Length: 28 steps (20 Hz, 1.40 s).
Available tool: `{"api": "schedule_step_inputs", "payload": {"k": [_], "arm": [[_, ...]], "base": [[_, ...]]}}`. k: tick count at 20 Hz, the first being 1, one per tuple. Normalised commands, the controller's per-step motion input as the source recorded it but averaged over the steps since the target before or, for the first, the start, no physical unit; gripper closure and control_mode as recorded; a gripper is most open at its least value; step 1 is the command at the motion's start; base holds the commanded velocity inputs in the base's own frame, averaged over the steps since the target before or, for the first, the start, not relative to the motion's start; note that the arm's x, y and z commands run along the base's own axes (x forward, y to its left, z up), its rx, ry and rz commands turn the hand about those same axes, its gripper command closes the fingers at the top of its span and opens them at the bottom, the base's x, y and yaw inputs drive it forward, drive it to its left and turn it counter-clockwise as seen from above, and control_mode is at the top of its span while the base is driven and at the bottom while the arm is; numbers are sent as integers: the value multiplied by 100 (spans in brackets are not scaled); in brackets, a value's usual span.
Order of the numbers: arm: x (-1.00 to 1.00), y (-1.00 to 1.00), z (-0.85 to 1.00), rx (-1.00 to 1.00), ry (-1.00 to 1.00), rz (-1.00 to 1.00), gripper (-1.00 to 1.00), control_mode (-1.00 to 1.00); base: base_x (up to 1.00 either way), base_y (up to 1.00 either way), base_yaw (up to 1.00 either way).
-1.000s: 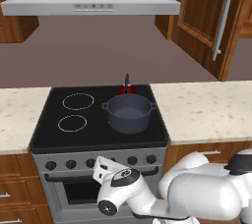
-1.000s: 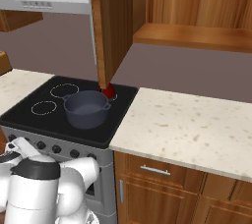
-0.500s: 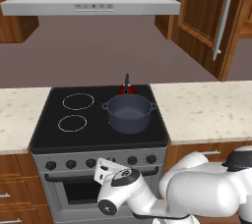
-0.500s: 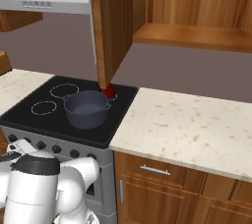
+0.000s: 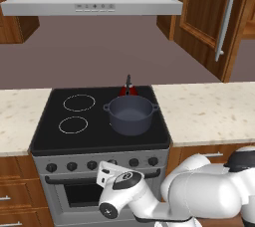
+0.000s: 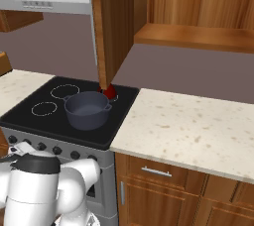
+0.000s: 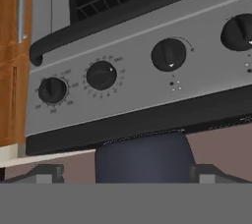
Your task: Pick the kettle from the cabinet and place it on a stove burner. Then pick the pot from the counter and place it on another stove burner. Finally, turn both burners on.
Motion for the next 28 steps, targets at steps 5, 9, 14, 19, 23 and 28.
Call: {"api": "schedule_step_inputs", "payload": {"k": [5,9,14,19,23,28], "arm": [[0,-2,0,-10,2,0,-100,-100],[0,0,-3,-9,1,0,-100,-100],[0,0,-11,-4,-1,0,-100,-100],[2,0,-8,-2,-1,0,-100,-100],[8,0,-3,0,0,0,-100,-100],[15,0,-3,0,0,0,-100,-100]], "base": [[0,0,0],[0,0,0],[0,0,0],[0,0,0],[0,0,0],[0,0,0]]}}
